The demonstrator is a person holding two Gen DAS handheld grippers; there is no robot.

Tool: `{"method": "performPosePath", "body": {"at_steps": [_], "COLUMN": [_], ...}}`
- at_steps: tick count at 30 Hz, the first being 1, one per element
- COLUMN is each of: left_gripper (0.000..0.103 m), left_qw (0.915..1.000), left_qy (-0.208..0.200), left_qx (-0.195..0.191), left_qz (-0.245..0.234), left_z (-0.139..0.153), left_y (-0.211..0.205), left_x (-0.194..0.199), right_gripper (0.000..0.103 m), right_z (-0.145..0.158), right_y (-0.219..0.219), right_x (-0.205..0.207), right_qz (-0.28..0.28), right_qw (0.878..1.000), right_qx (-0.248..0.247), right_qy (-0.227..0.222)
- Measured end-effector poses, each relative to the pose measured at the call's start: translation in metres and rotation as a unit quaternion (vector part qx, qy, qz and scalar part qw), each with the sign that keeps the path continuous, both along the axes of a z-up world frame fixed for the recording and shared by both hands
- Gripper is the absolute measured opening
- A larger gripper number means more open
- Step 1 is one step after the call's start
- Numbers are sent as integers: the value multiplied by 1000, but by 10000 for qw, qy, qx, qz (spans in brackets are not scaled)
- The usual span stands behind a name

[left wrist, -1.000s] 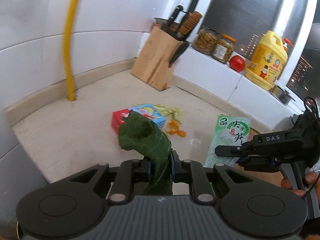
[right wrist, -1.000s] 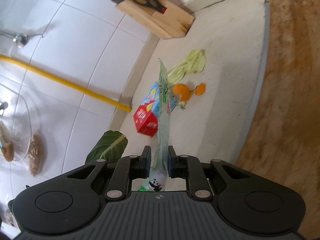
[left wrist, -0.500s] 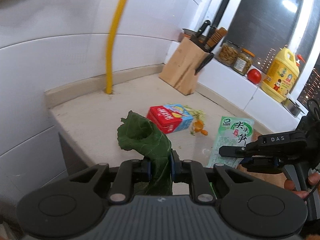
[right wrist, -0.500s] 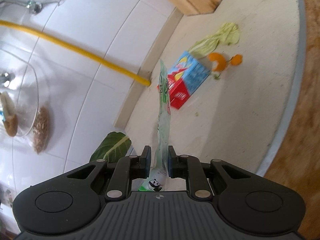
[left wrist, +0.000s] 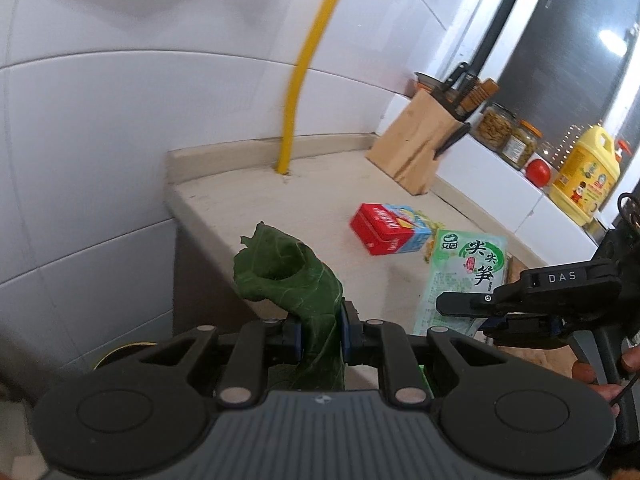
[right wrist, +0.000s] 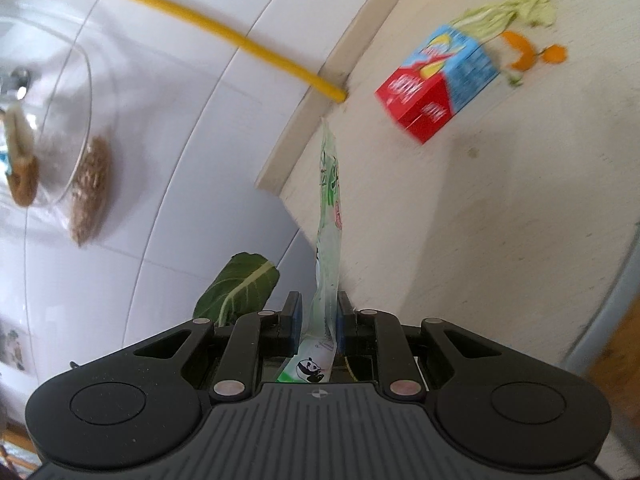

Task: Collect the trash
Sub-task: 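Carry the green leaf and packet down over the black trash bin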

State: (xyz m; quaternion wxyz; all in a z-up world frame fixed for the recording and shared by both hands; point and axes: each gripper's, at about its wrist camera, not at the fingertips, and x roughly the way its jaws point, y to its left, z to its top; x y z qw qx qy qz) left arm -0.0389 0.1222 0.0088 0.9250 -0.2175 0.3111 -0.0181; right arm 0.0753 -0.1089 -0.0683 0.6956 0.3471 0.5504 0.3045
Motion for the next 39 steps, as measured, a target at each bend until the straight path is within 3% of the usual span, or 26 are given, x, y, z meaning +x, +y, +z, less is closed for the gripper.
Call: {"method": "performPosePath", "body": {"at_steps": [9,19,39], "left_gripper": [14,14,14], "left_qw": [9994,9978,9940], "left_qy": [74,135,39], "left_qx": [-120,-7,176], "left_qz": [318,655,1079], "left_z": [-11,-18,-22], "left_y": [27,51,82], "left_x": [-30,-60,-77], "right_gripper": [23,23,24], "right_z": [2,4,11], "right_y": [42,92,167], "right_x": [-9,-19,-29], "right_qz": [454,944,1688], "right_qw": [9990,9955,9853], "right_qx": [-15,22,-144], "right_qy": [53,4,-229]}}
